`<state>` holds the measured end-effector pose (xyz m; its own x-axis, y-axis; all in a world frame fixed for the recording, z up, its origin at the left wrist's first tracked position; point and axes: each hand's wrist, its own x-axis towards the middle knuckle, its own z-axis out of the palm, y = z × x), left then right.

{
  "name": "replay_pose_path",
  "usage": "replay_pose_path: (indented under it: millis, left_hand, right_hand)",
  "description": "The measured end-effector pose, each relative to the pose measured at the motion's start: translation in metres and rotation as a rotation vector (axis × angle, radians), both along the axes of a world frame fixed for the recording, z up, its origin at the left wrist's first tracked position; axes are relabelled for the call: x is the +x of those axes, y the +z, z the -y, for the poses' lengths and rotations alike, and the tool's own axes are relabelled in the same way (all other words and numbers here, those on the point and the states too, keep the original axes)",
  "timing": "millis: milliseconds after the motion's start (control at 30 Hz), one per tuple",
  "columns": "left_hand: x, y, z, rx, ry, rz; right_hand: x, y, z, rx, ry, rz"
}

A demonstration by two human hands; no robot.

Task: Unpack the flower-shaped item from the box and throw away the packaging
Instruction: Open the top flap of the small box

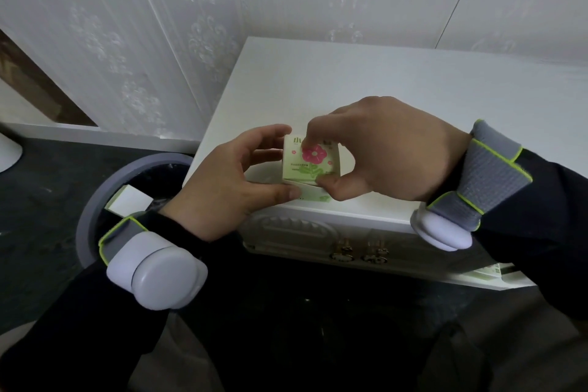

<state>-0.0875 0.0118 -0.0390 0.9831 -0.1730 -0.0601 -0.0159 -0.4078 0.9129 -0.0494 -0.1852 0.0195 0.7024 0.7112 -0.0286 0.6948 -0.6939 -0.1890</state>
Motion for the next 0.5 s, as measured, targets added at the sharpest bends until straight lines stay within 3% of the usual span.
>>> replay_pose_path:
  millis: [500]
  left_hand:
    - [0.0029,-0.0025,0.0005,0.005,-0.004,0.032]
  right_hand:
    - [0.0086,-0.0021,0.0020,0.179,-0.066,-0.113]
